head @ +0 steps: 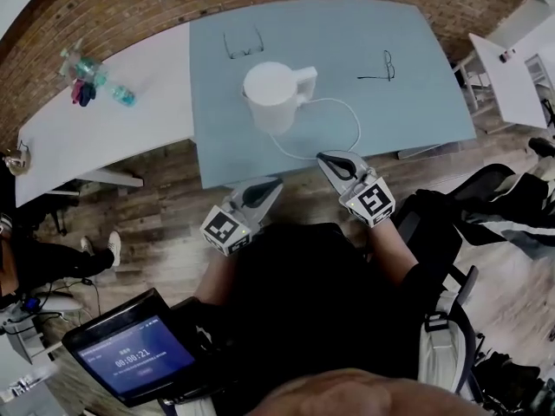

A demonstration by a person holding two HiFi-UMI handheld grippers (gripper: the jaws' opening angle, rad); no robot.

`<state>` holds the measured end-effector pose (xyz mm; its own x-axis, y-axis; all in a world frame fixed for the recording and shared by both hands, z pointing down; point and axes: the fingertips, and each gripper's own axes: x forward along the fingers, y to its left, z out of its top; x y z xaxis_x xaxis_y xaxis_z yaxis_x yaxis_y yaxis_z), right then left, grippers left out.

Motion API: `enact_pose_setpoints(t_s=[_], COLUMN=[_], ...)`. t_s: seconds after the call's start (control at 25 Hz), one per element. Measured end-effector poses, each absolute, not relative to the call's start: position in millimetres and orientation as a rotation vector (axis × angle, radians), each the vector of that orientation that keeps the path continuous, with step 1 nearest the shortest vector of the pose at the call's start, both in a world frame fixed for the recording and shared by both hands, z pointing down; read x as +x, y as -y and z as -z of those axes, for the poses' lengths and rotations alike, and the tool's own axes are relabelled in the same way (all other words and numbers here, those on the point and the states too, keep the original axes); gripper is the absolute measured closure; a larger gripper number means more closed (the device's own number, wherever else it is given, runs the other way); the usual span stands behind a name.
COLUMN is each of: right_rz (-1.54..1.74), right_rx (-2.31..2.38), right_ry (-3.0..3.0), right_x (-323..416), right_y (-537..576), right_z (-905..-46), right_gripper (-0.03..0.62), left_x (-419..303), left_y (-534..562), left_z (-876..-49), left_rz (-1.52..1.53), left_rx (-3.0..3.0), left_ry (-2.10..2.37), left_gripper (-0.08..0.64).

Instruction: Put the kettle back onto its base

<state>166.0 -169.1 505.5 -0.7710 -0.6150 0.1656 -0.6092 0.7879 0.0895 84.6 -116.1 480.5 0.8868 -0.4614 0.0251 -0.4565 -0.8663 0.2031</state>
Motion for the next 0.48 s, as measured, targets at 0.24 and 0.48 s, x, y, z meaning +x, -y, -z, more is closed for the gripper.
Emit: enact_pose_setpoints(t_s=[0.24, 0.48], right_rz=[0.006, -0.072], right_rx=[0.985, 1.020], right_ry=[2.811, 2.802], right_x=[195.6, 210.1], right_y=[123.4, 89.4], right_z=[-510.9, -520.3], right_gripper=[0.588, 0.588], left_x=[123.2, 146.3], left_y=[80.2, 53.4], left_z=[-489.0, -492.3], left_rz=[-0.008, -0.032], left_rx=[2.853, 2.851], left_ry=[0.630, 0.568], left_gripper=[0.558, 0.558])
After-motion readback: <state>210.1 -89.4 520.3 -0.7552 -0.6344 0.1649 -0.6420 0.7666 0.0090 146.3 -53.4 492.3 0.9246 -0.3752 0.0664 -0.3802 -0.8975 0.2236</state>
